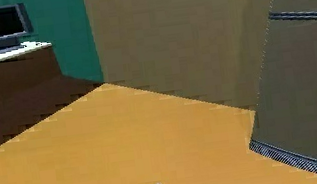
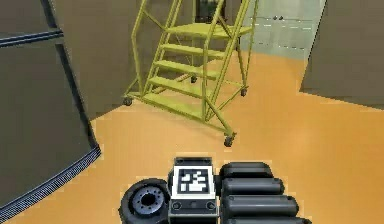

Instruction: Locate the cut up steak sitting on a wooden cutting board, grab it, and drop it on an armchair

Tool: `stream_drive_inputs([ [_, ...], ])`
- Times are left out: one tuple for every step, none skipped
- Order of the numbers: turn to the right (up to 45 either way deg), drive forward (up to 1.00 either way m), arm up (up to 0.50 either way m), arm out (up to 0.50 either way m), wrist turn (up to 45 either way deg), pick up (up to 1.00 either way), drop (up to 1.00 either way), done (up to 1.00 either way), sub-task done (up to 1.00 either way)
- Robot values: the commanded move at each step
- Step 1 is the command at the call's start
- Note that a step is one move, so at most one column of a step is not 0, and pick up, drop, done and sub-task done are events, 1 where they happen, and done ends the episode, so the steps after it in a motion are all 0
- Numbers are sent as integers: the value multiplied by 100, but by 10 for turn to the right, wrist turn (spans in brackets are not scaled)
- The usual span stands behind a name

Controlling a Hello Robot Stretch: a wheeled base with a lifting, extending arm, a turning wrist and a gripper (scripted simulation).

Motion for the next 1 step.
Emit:
stream_drive_inputs([
  [-90,0,0,0,0,0,0,0,0],
])
